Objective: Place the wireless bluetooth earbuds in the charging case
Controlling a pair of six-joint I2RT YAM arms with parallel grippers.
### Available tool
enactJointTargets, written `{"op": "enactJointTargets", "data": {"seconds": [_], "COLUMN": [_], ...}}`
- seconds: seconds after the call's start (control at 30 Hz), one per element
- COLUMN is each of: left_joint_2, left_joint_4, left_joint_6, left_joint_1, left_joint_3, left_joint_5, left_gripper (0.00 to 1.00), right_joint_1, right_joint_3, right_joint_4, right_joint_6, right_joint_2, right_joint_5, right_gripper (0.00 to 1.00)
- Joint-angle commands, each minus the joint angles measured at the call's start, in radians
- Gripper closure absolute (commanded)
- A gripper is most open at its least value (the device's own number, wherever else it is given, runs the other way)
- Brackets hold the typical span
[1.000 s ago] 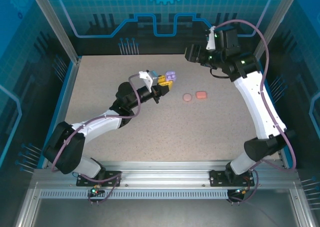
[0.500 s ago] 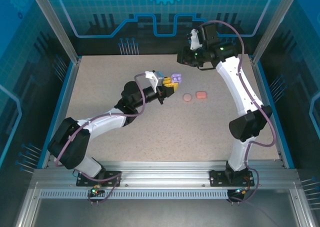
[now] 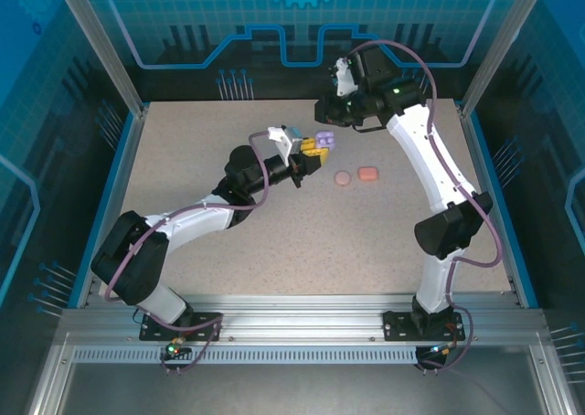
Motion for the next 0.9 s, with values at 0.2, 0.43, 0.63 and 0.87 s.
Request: {"op": "enactJointTargets", "data": {"seconds": [0.2, 0.43, 0.63, 0.87], "left_joint_2": [-0.003, -0.002, -0.007, -0.011], "left_joint_4": [0.022, 0.036, 0.038, 0.037], "left_joint_6": [0.062, 0.061, 0.06, 0.031], "left_joint_1": [-0.005, 0.005, 0.011, 0.01], "left_joint_3": [0.036, 0.025, 0.018, -0.004], "left_joint_5": [-0.025, -0.049, -0.057, -0.061], "left_gripper": [1.0, 1.0, 1.0, 1.0], "right_joint_1": [0.037, 0.04, 0.038, -0.041], "right_joint_3": [-0.104, -0.197, -0.263, -0.267], "right_joint_4": [-0.012, 0.009, 0.036, 0.098], "right_joint_6": [-0.02, -0.011, 0.01, 0.088], "right_joint_2": [-0.082, -0.172, -0.241, -0.312], "right_joint_5": [-0.015, -0.018, 0.0, 0.097], "right_gripper": [0.86, 0.86, 0.86, 0.64]}}
